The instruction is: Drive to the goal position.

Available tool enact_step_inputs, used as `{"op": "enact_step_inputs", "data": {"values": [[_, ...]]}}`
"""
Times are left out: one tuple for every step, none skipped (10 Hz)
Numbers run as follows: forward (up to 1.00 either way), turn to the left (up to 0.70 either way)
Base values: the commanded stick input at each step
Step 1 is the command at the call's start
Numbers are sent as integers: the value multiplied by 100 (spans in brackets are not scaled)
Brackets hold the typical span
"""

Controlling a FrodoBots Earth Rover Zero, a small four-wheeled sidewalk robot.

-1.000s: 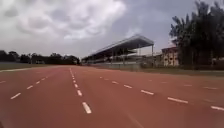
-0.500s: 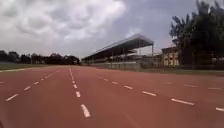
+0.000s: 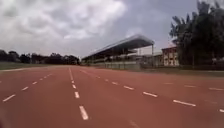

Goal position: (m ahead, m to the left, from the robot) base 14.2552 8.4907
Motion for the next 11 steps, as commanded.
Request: {"op": "enact_step_inputs", "data": {"values": [[45,0],[60,0],[60,0],[60,0],[60,0],[60,0],[60,0],[60,0],[60,0],[60,0],[60,0]]}}
